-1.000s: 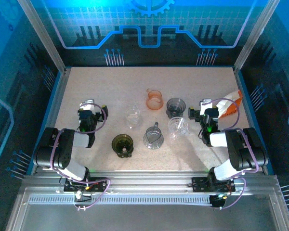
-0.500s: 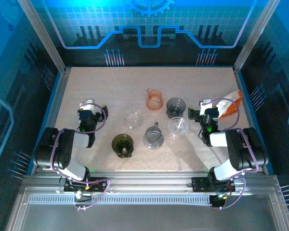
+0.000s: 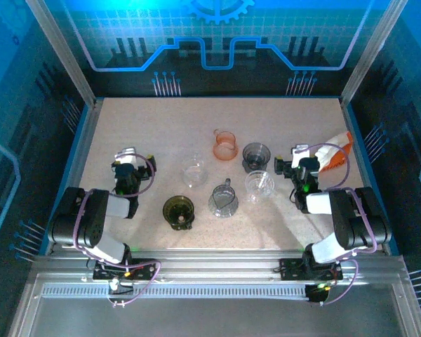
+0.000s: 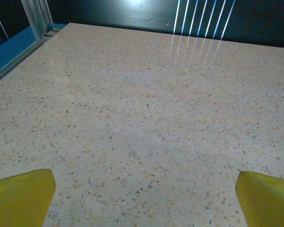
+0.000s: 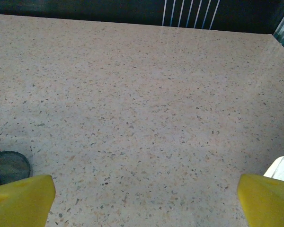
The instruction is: Place the coffee filter in the dripper
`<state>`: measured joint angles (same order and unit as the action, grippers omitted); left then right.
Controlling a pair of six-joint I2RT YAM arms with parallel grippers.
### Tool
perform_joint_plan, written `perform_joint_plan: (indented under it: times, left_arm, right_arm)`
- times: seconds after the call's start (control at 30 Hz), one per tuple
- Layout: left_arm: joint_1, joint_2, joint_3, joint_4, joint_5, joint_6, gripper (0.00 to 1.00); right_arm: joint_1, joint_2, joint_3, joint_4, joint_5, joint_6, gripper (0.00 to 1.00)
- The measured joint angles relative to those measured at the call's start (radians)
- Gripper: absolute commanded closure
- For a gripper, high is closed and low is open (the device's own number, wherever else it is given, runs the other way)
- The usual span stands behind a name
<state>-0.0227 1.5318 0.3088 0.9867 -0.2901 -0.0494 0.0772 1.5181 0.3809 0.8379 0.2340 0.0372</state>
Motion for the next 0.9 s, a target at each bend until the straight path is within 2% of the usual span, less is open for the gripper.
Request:
perform_joint_plan:
  times: [0.17, 0.27, 0.43, 0.53, 0.6, 0.7, 0.77, 0.9]
  left_arm:
    - [-0.002, -0.121, 0.016, -0.122, -0.028, -0.004, 0.01]
    - [-0.003, -0.216, 0.046, -0.197, -0.075, -0.02, 0.01]
    - [-0.006, -0.375, 0.049, -0.215, -0.116, -0.088, 0.01]
    - [-0.005, -0.44, 0.051, -0.198, -0.136, -0.187, 0.01]
    - [0.0, -0.478, 0.063, -0.243, -0.164, -0.314, 0.01]
    - [0.037, -0.555, 0.098, -0.418, -0.19, -0.554, 0.01]
    - [0.087, -0.581, 0.126, -0.501, -0.163, -0.665, 0.01]
    - [0.124, -0.591, 0.137, -0.566, -0.079, -0.806, 0.01]
  right_arm:
    - [0.008, -0.084, 0.074, -0.173, 0.066, 0.004, 0.0]
    - [0.055, -0.119, 0.158, -0.256, 0.187, 0.006, 0.0]
    - [0.168, -0.134, 0.232, -0.311, 0.433, 0.024, 0.0]
    - [0.179, -0.166, 0.236, -0.383, 0.504, 0.15, 0.0]
    - [0.151, -0.218, 0.236, -0.478, 0.488, 0.282, 0.0]
    - [0.039, -0.292, 0.236, -0.558, 0.33, 0.424, 0.0]
    - [-0.008, -0.311, 0.236, -0.57, 0.255, 0.488, 0.0]
    - [-0.013, -0.313, 0.238, -0.612, 0.102, 0.558, 0.0]
